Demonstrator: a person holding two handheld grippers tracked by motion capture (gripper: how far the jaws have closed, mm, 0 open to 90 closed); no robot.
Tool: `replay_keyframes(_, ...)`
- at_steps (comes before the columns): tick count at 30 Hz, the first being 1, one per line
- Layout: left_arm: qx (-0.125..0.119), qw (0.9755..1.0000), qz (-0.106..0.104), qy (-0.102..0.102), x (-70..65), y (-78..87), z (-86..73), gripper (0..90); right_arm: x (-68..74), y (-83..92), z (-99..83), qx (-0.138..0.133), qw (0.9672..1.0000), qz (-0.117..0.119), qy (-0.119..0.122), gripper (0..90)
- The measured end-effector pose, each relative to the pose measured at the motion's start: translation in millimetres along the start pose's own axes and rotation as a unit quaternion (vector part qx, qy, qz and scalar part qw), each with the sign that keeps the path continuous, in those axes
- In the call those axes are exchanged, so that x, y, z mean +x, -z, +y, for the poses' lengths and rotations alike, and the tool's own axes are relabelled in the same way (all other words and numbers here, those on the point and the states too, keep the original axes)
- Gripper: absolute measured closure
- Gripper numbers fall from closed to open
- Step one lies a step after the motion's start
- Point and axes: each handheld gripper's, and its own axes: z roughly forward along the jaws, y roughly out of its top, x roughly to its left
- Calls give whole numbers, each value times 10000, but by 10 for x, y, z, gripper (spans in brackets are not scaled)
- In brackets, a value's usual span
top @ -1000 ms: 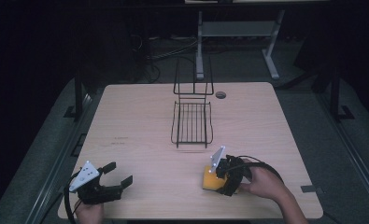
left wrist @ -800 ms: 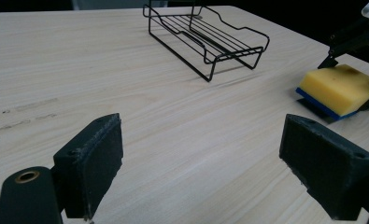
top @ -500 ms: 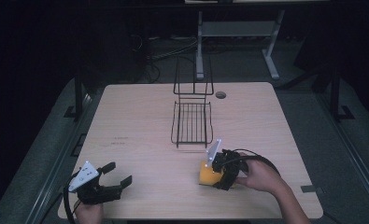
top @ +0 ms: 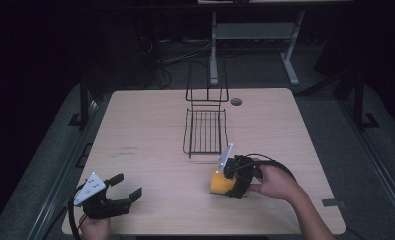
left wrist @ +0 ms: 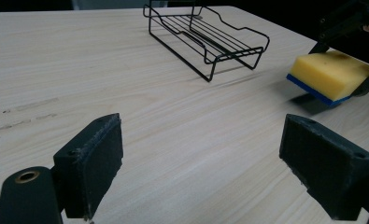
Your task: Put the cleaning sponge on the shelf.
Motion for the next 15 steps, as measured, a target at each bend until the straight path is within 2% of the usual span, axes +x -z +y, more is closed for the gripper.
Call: replay_keyframes(15,2,10000,9,4,11,3,-2,128,-92,52,146,39,9999,0,96,214)
